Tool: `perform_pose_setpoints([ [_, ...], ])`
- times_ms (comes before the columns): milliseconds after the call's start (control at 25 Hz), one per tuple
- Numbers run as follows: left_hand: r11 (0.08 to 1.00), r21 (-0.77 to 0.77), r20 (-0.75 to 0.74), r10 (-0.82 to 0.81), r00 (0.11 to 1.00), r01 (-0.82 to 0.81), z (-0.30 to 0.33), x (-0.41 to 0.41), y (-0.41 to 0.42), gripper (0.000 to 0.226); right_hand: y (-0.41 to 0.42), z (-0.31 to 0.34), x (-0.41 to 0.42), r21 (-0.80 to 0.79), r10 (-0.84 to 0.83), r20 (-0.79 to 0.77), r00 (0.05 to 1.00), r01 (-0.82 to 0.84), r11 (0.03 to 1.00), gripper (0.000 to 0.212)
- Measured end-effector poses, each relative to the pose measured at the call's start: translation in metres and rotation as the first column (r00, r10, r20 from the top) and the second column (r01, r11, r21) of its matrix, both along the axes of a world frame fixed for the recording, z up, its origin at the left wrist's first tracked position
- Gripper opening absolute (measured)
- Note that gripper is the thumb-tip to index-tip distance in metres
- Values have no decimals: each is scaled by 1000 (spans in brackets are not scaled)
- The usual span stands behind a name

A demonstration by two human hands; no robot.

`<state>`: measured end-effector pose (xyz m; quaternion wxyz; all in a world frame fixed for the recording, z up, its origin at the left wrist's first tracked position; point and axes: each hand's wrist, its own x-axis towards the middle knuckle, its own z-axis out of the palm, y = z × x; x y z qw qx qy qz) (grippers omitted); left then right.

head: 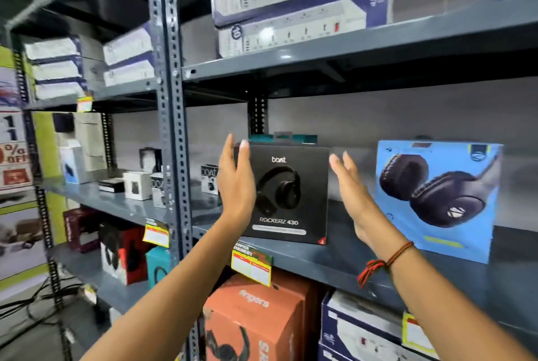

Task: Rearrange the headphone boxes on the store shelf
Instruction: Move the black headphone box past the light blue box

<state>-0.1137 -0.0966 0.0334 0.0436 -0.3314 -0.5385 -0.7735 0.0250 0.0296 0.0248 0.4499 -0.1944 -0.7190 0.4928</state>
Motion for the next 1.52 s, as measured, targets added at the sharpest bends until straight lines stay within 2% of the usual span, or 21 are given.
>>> perform_pose_setpoints([
  [80, 988, -152, 84, 24, 996, -11, -24, -32, -1, 62, -1, -20, -11, -76, 8, 74, 997, -3, 997, 74],
  [160, 951, -281, 206, -74, 976, 131, -49, -53, 3, 73, -2, -37, -17, -102, 9, 109, 994, 2, 995, 73],
  [240, 915, -285, 298, -199, 933, 287, -64, -55, 5, 101, -6, -45, -19, -102, -9, 101, 995, 19, 995, 67],
  [320, 912, -270, 340, -209, 917, 309, -72, -54, 6, 122, -12, -45, -17, -91, -44, 113, 993, 54, 994, 63],
  [400, 921, -268, 365, -174, 914, 282, -65, -47, 4, 129, -20, -37, -10, -75, -88, 107, 990, 96, 993, 64],
  [520, 927, -317, 318, -97, 943, 202, -43, -37, -10, 117, -33, -15, 14, 83, -223, 127, 966, 214, 973, 62],
  [600, 926, -349, 230, -66, 971, 146, -22, -26, -25, 107, -42, 7, 37, 180, -334, 131, 933, 309, 934, 64],
  [680, 929, -355, 147, -58, 987, 108, -4, -12, -34, 73, -45, 26, 56, 210, -392, 112, 913, 364, 907, 84],
  [760, 936, -340, 87, -69, 994, 95, 6, 2, -40, 59, -46, 35, 69, 236, -433, 88, 897, 404, 884, 94],
  [800, 934, -341, 75, -83, 994, 104, 5, 4, -39, 67, -47, 36, 74, 252, -460, 100, 882, 424, 870, 91],
  [920, 933, -311, 118, -148, 982, 178, -4, 5, -22, 130, -49, 34, 90, 295, -520, 122, 845, 469, 832, 83],
  [960, 934, -296, 124, -168, 978, 198, -5, 10, -16, 138, -48, 32, 97, 278, -524, 115, 844, 479, 832, 81],
  [1000, 935, -278, 130, -192, 973, 221, -3, 19, -11, 135, -47, 29, 106, 265, -529, 89, 844, 491, 829, 79],
  [1160, 909, -188, 123, -353, 927, 371, 9, 81, 22, 84, -33, 27, 165, 194, -616, -80, 783, 619, 761, 70],
  [1240, 836, -213, 83, -500, 862, 506, 19, 139, 57, 64, -21, 26, 226, 153, -711, -183, 679, 734, 662, 72],
  [1280, 834, -213, 73, -506, 860, 509, 18, 154, 66, 59, -14, 25, 243, 136, -726, -209, 655, 755, 642, 71],
  [1320, 825, -206, 68, -525, 848, 527, 17, 172, 74, 59, -11, 26, 260, 111, -729, -209, 652, 756, 645, 69],
  [1400, 774, -210, 108, -589, 801, 598, 8, 198, 96, 75, -6, 20, 284, 95, -745, -212, 633, 772, 629, 69],
  [1520, 645, -295, 219, -673, 706, 705, -3, 266, 138, 114, 5, 11, 350, 53, -800, -205, 563, 823, 566, 59],
])
